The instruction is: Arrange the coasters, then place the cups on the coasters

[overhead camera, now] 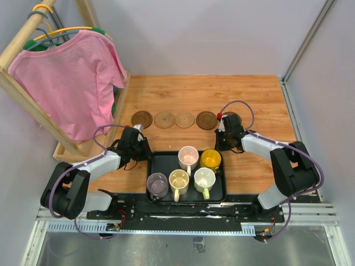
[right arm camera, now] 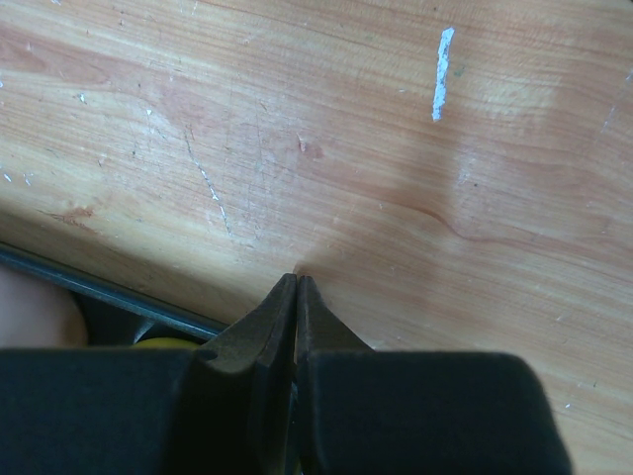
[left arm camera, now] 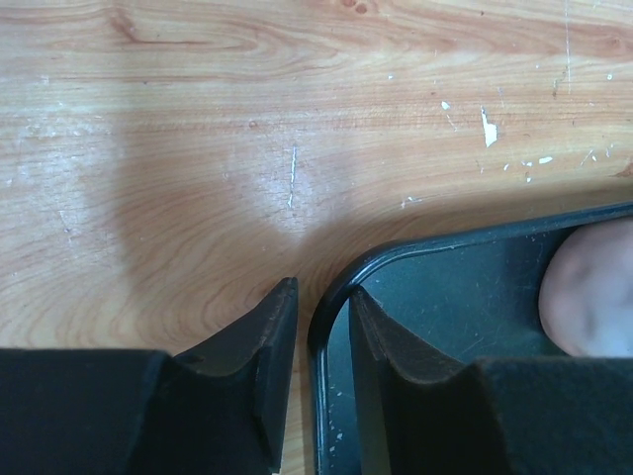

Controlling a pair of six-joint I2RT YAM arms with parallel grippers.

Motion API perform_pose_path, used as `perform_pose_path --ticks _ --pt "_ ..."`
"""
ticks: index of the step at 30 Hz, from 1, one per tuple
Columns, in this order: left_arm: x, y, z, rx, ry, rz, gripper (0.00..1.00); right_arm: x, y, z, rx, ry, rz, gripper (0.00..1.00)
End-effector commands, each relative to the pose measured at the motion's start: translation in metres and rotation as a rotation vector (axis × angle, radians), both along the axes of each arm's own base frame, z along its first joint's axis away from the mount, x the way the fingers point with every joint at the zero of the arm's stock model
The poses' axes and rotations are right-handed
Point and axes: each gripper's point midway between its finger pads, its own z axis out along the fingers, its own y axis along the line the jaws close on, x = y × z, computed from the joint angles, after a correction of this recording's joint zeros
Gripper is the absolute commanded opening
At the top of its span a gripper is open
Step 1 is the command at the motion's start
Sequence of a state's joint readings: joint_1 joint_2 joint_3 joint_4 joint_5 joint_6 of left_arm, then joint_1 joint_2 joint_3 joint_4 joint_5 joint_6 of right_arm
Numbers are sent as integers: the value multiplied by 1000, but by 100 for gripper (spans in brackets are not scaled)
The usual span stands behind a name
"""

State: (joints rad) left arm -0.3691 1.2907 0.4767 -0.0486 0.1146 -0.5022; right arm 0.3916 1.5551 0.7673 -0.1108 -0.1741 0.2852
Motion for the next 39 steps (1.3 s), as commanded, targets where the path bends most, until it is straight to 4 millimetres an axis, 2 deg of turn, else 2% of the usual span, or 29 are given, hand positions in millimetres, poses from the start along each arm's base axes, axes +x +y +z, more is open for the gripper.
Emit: perform_pose_path --ticks 1,19,27,33,36,39 --pt "7 -6 2 -10 -16 -7 33 -41 -9 -22 -57 162 18 5" --pt "22 -14 6 -29 -49 -3 31 -42 -9 -25 -62 170 14 5" --pt "13 -15 7 -34 -34 -21 32 -39 -11 -22 -68 146 18 5" --pt "11 -13 27 -38 -72 -23 34 -22 -11 -4 -79 72 6 10" --pt "12 -10 42 -40 -106 -12 36 -6 -12 14 -89 3 -6 14" --pt "18 -7 65 -47 -166 14 42 13 -16 37 -115 -83 -34 19"
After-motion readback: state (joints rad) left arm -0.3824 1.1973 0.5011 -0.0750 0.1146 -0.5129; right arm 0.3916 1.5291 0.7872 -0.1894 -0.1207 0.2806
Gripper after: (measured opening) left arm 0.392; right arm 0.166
